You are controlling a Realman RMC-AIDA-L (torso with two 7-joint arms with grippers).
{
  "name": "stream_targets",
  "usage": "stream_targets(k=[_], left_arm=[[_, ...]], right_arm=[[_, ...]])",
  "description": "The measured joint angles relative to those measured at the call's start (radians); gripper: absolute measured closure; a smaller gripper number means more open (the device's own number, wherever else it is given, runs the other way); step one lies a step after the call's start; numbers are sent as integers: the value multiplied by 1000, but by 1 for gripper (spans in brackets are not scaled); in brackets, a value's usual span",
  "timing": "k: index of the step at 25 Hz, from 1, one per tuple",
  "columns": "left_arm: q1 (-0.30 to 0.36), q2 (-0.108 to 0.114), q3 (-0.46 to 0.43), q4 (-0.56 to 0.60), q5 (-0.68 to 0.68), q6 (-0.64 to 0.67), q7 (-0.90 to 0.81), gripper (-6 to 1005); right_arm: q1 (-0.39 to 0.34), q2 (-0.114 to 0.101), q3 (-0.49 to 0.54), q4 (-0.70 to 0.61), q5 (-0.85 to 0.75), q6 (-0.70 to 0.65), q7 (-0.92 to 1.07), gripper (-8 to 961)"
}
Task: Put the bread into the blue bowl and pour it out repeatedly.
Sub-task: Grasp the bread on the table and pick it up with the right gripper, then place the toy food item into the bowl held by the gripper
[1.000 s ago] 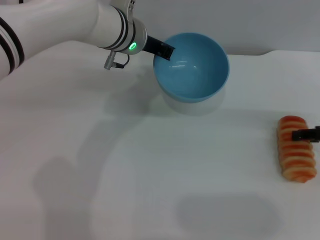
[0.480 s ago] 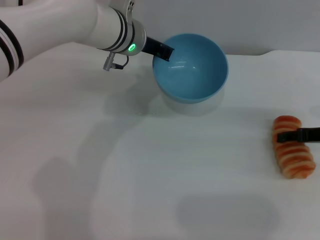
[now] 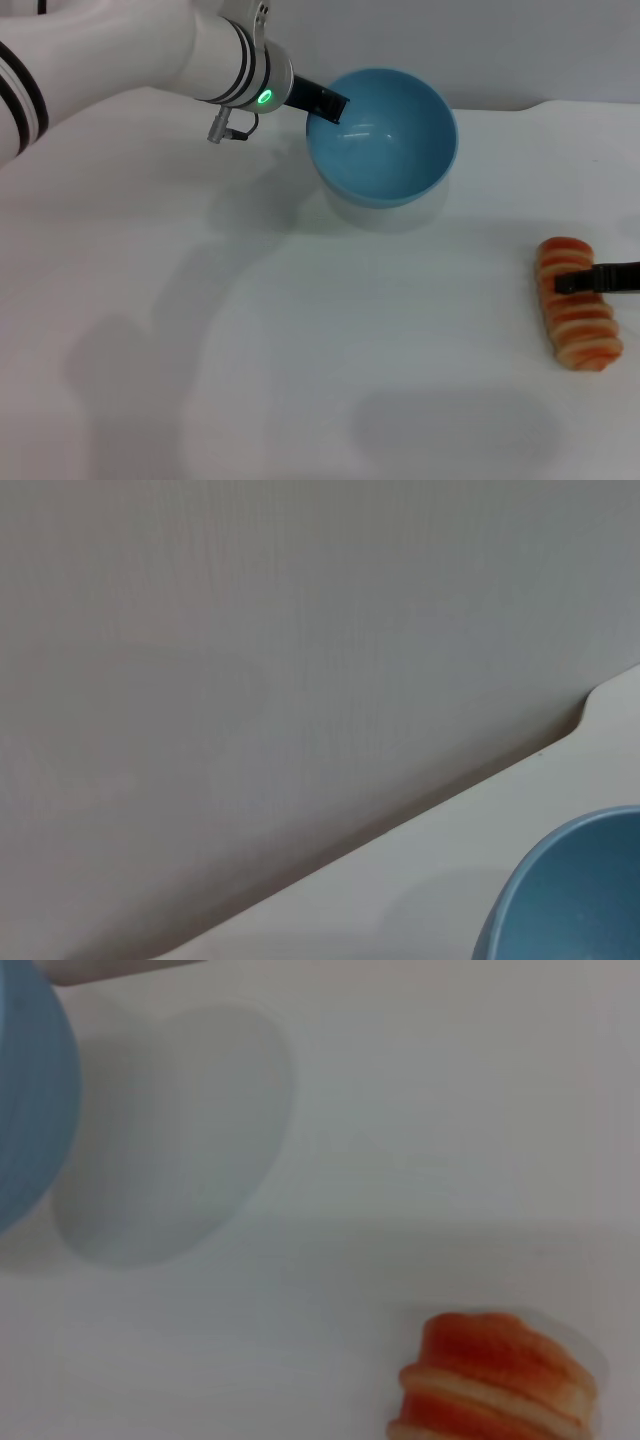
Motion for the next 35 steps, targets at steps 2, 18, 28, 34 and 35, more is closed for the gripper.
stream_targets(k=[2, 18, 28, 34, 35], left_arm=[[0, -1, 0, -2, -1, 0, 0, 1000], [3, -2, 2, -22, -1, 5, -2, 1000], [-42, -5, 64, -22, -36, 170, -8, 1001], [-46, -5, 143, -5, -138, 165, -1, 1001], [-46, -5, 143, -5, -138, 165, -1, 1001]], right_arm=[[-2, 1, -1, -11, 0, -9, 0, 495], [-38, 11, 3, -263, 94, -209, -53, 651], [-18, 11, -14, -401, 317, -323, -122, 700], [-5, 15, -124, -304, 534, -217, -211, 745], [-5, 15, -124, -304, 534, -217, -211, 753]])
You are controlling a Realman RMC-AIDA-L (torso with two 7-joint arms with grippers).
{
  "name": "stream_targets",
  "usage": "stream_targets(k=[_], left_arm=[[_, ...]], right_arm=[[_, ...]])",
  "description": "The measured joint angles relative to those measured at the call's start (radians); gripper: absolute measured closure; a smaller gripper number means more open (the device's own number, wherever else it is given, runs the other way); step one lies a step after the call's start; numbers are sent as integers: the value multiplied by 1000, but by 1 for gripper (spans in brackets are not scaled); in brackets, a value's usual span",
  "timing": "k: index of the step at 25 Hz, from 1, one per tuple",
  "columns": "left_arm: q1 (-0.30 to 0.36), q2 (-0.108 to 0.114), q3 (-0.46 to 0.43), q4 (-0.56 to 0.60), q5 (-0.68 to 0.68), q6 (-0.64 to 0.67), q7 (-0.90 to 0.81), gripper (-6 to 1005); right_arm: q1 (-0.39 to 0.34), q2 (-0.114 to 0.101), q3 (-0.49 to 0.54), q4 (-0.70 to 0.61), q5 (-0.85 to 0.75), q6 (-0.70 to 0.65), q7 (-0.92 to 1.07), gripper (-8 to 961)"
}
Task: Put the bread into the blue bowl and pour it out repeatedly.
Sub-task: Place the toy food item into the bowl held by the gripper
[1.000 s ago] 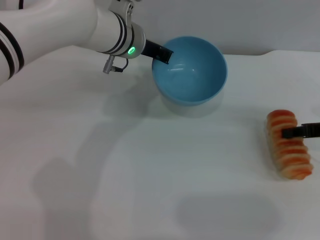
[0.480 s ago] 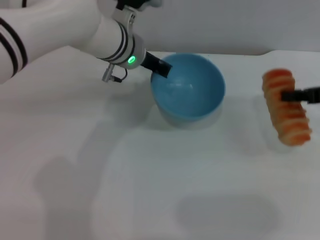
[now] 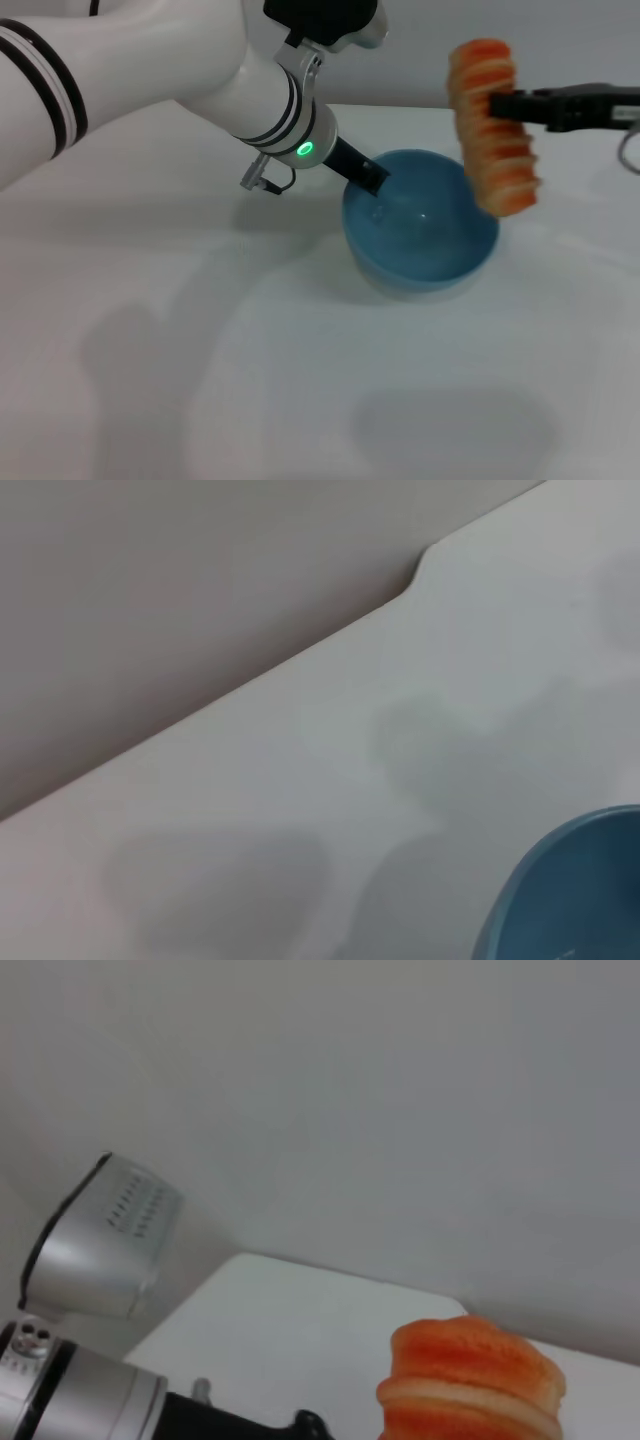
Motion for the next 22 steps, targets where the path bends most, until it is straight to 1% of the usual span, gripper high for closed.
stream_targets(k=[2, 5, 9, 12, 17, 22], left_arm=[[4, 0, 1, 2, -15, -2, 2, 1001], [8, 0, 1, 3, -20, -9, 2, 1000], [27, 0, -7, 7, -36, -40, 2, 1000], [31, 2, -3, 7, -47, -50, 3, 1000], [34, 3, 1, 1, -49, -65, 4, 1000], [38, 4, 0, 0, -50, -72, 4, 1001]], right_arm=[[11, 0, -31, 62, 30, 39, -24, 770], [32, 3, -50, 158, 56, 76, -64, 784], [36, 5, -64, 258, 162, 111, -171, 797], [36, 5, -66, 299, 203, 141, -198, 799], [36, 2, -70, 311, 200, 140, -211, 803], [24, 1, -79, 313, 200, 141, -211, 644]])
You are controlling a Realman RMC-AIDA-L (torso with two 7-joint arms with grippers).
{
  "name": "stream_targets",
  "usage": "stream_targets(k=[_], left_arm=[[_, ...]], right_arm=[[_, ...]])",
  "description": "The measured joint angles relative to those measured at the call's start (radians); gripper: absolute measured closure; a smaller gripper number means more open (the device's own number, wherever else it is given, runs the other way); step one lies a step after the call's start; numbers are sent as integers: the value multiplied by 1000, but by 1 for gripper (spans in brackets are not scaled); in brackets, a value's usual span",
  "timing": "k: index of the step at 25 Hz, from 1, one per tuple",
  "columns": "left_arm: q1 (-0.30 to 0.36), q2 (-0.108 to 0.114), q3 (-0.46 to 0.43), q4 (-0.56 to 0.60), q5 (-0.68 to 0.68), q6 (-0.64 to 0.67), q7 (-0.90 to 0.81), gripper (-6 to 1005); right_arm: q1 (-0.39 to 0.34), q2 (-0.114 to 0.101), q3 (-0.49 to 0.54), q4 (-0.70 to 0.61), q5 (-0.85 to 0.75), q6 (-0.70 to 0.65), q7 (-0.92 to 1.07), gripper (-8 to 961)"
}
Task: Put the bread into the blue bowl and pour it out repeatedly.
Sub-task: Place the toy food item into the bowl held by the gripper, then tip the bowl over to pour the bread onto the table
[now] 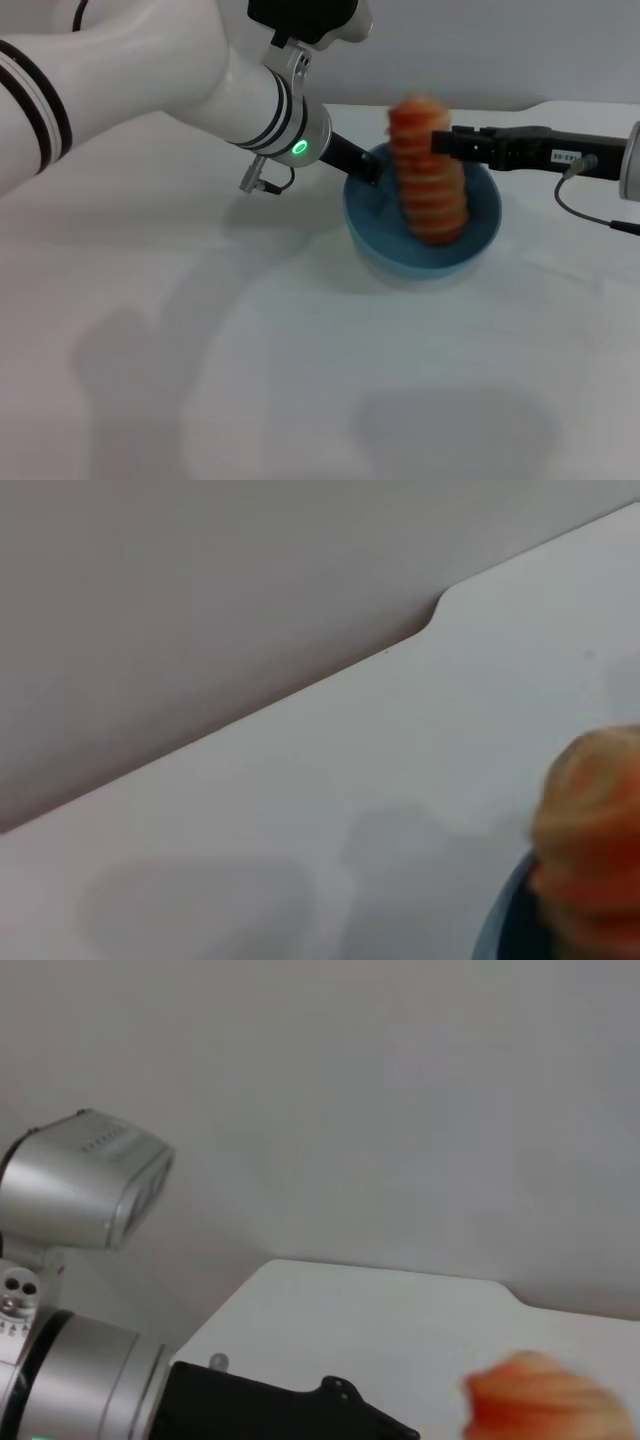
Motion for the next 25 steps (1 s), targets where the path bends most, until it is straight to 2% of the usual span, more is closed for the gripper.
stream_targets(k=[7, 10, 12, 15, 17, 21, 23, 25], left_arm=[[9, 1, -2, -2, 0, -10, 0, 1000], [13, 1, 0, -7, 2, -29, 0, 1000], [16, 0, 2, -14, 5, -53, 1, 1000], [19, 0, 3, -29, 7, -87, 1, 1000], [13, 2, 7, -36, 9, -111, 17, 1000], [-4, 3, 22, -43, 10, -141, 60, 1000], [-26, 6, 26, -48, 16, -150, 79, 1000], [-37, 6, 26, -50, 27, -151, 83, 1001]], right_arm=[[-39, 0, 31, -29, 36, 3, -25, 529], [-82, -2, 53, -62, 136, -4, -137, 515], [-146, -1, 73, -103, 271, 1, -296, 506], [-178, -2, 84, -105, 326, 24, -409, 492], [-207, 0, 94, -69, 342, 104, -624, 483], [-223, 4, 129, 8, 360, 178, -771, 464], [-243, 4, 164, 87, 411, 182, -898, 455], [-256, 4, 172, 109, 437, 176, -948, 445]])
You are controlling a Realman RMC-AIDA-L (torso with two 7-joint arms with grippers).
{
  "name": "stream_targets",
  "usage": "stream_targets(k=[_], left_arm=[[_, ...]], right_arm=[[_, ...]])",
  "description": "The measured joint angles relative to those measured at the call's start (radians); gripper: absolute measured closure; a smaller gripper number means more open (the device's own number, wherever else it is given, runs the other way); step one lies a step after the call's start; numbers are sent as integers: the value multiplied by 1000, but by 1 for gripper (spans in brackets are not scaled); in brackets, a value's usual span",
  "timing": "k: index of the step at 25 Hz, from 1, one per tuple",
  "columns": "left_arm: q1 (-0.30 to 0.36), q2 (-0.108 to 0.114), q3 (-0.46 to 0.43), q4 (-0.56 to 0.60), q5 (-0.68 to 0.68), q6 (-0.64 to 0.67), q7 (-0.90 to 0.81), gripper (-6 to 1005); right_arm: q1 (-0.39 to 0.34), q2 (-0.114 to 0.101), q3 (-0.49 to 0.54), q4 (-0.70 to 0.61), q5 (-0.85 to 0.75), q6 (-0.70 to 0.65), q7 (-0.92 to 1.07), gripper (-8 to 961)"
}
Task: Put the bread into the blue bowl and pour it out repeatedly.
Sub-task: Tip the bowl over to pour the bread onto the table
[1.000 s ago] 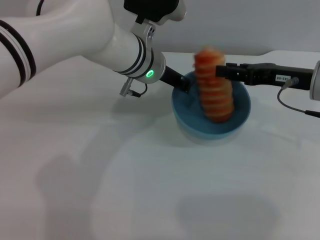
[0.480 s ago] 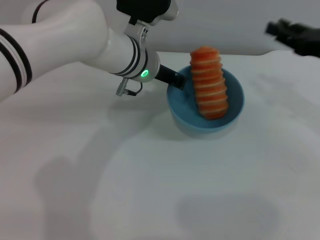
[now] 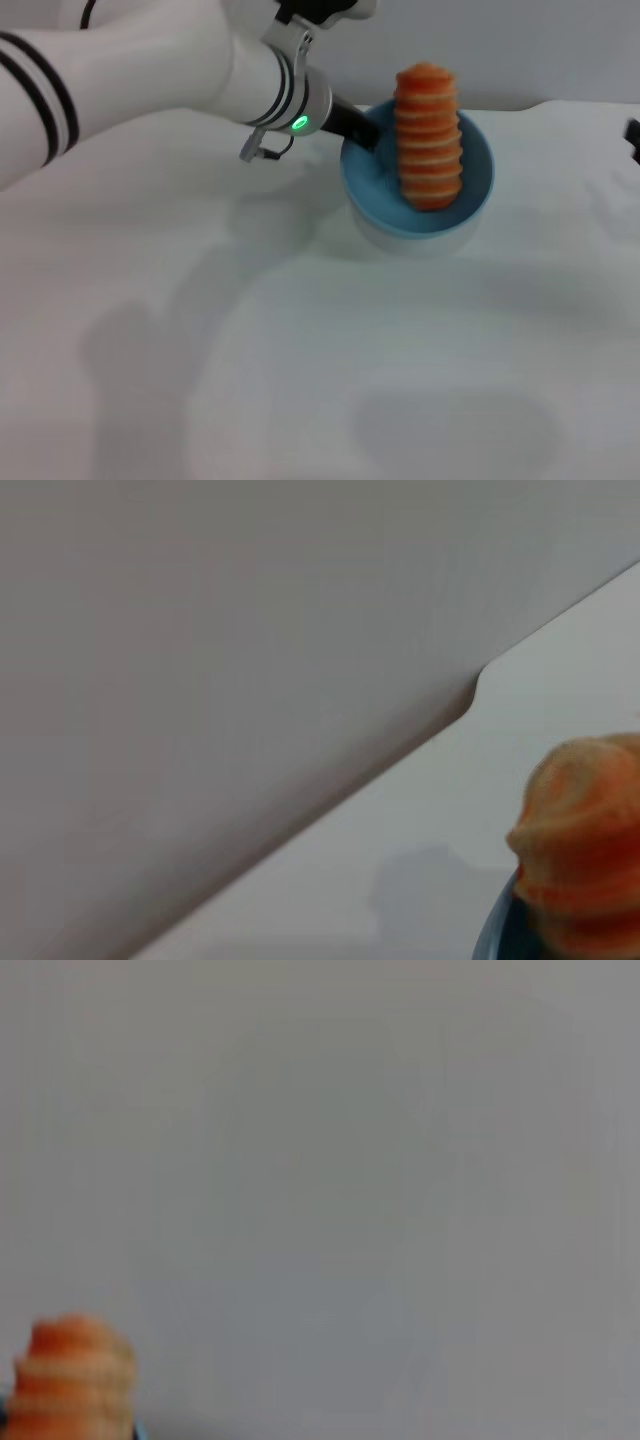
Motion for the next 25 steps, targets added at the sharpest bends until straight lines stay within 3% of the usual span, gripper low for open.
stream_targets(k=[6, 16, 20, 25], left_arm=[[-57, -5, 3, 6, 104, -1, 10, 1001], [-132, -11, 100, 22, 284, -47, 7, 1001], [-147, -12, 124, 22, 334, -58, 2, 1001], [-150, -13, 158, 22, 355, -86, 9, 1001]], right_arm=[[-70, -1, 26, 104, 256, 2, -95, 417], [-123, 2, 225, 230, 282, -78, -234, 314], [-129, 2, 304, 302, 282, -147, -406, 316], [-122, 3, 416, 352, 282, -188, -448, 319]])
